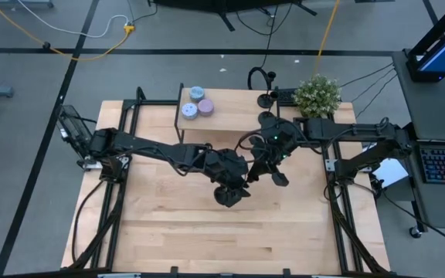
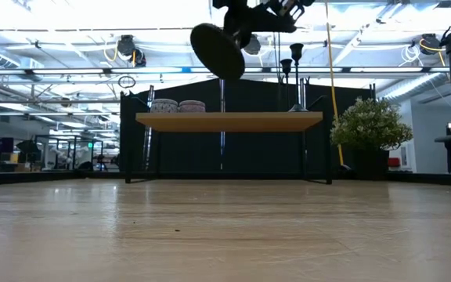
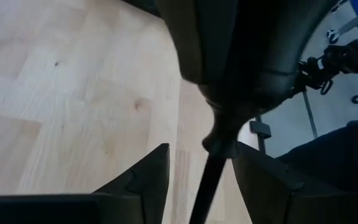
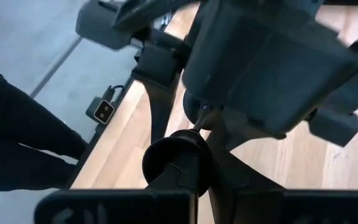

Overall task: Pick & Place candle stick holders
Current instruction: Put the black candle holder on the shelf

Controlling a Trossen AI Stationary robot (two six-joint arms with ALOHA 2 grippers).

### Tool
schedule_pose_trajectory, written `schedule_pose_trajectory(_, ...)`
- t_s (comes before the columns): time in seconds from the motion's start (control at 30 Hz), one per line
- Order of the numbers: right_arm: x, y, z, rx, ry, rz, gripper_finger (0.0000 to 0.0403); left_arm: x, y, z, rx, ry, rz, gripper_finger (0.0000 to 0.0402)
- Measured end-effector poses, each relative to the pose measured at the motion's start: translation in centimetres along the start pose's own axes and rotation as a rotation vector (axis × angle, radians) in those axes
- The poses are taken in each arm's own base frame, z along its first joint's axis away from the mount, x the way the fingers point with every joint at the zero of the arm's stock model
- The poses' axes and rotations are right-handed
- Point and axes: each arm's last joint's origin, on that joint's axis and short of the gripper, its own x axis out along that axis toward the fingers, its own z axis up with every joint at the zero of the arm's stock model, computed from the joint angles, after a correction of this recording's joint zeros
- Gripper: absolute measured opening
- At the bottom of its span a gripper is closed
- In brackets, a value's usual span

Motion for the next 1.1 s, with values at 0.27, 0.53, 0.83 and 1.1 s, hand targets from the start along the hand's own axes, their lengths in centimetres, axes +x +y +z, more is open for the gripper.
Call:
schedule_pose_trajectory(0.27,0.0,0.0,-0.5,0.019,0.047,0.004,0.0004,-1.1,0.9,0.8,-0.023,-0.021,0.018,0.0177)
schedule_pose_trajectory(0.53,0.0,0.0,-0.6,0.012,0.054,0.004,0.0004,-1.5,1.2,1.1,-0.042,-0.019,0.003,0.0121)
schedule_pose_trajectory(0.83,0.0,0.1,-0.5,0.007,0.047,0.021,0.0004,-1.4,0.9,1.3,0.007,-0.041,-0.022,0.0017)
schedule_pose_trajectory(1.1,-0.1,0.0,-0.5,0.004,0.049,-0.015,0.004,-1.4,1.0,1.3,0.008,-0.05,-0.007,0.0015)
